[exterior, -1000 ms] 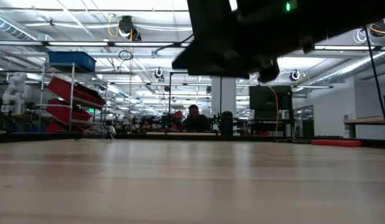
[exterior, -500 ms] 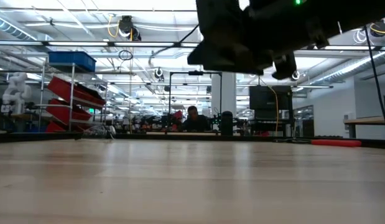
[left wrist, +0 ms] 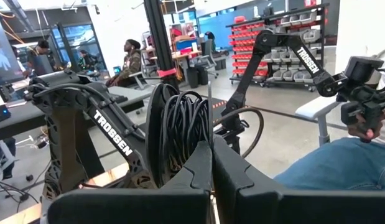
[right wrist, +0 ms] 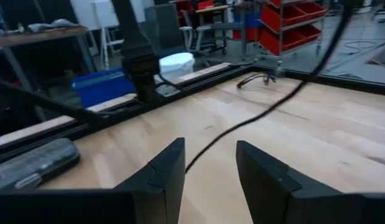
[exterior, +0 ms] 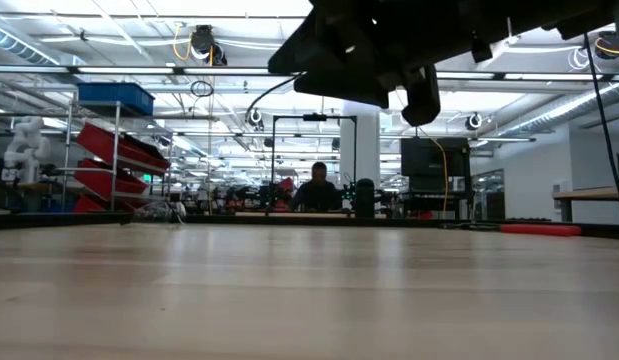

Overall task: Coil cords
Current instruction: Coil the black wire onto the spool

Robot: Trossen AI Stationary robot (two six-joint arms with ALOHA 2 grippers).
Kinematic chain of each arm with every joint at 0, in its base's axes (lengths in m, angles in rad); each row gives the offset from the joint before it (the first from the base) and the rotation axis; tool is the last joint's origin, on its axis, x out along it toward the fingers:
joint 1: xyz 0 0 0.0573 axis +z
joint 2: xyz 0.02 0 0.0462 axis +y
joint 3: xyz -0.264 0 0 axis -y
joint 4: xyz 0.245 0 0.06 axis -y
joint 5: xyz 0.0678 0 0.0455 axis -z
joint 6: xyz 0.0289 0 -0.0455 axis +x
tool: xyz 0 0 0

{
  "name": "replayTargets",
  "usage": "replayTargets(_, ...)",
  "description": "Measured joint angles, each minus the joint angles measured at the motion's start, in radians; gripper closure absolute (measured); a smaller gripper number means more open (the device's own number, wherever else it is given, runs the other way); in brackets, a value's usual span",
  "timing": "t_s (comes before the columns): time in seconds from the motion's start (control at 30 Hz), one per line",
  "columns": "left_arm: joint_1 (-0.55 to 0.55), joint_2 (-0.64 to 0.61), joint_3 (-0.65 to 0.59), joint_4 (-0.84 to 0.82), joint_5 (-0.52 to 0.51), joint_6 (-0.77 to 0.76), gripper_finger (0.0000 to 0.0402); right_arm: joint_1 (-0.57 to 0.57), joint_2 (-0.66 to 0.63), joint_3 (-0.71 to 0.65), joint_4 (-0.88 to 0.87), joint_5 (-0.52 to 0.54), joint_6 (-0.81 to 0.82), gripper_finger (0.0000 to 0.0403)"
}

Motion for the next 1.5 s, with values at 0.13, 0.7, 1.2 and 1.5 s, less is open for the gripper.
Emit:
replayTargets(0.13,0.0,0.0,0.0,0.0,0.0,0.0,0.04,-0.005,0.0,0.0,0.001,-0.011,-0.013,0.0273)
replayTargets(0.7,0.0,0.0,0.0,0.0,0.0,0.0,0.04,-0.056,0.0,0.0,-0.021,-0.013,-0.041,0.0273)
replayTargets(1.2,0.0,0.0,0.0,0.0,0.0,-0.001,0.04,-0.048,0.001,0.0,0.098,-0.042,-0.141,0.0274)
replayTargets(1.5,0.0,0.0,0.0,0.0,0.0,-0.003,0.04,-0.037,0.001,0.0,0.084,-0.044,-0.15,0.0325)
